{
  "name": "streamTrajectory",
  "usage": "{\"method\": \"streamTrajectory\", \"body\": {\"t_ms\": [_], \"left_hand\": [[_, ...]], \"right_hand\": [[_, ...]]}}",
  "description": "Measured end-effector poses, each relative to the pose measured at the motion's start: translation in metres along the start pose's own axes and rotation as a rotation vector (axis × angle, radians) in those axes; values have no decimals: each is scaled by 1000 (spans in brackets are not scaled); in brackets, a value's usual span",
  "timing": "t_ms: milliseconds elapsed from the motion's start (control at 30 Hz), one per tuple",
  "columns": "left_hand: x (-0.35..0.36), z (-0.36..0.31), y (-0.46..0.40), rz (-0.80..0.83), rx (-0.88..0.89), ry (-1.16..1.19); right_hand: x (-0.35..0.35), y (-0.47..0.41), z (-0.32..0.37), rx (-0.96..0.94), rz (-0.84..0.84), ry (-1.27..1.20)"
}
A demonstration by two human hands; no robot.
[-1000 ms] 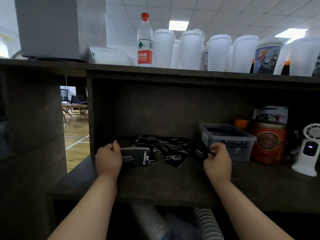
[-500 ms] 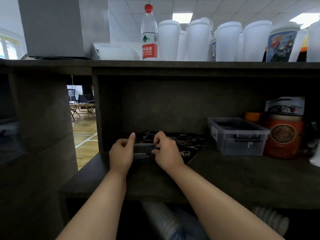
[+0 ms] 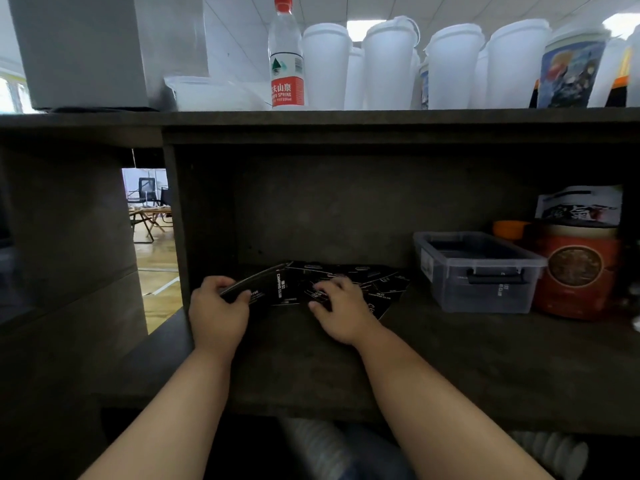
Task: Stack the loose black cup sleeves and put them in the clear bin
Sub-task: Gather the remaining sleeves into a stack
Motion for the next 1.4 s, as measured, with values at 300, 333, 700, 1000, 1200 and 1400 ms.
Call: {"method": "streamTrajectory", "body": {"t_ms": [300, 333, 700, 1000, 1200, 1400], "left_hand": [[-16, 11, -3, -192, -227, 139], [-15, 8, -2, -153, -201, 132], [3, -17, 11, 150, -5, 30], [5, -14, 9, 174, -37, 28], [3, -18, 11, 174, -48, 29], [1, -20, 13, 183, -80, 115]], "right_hand": [[-2, 1, 3, 146, -31, 248], [-9, 2, -2, 221, -95, 253], [-21, 11, -18, 707, -90, 191], [-45, 31, -23, 749, -88, 325], [-87, 40, -20, 515, -147, 107], [-98, 40, 16, 80, -195, -25]]}}
Point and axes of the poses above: each hand's wrist, its own y-axis away from the middle knuckle, its own x-axis out of the palm, z = x × y, the point moved 4 cm from there along -y, towards the middle knuckle, and after that the axes turned 8 degrees about -y, right-handed, at the moved point
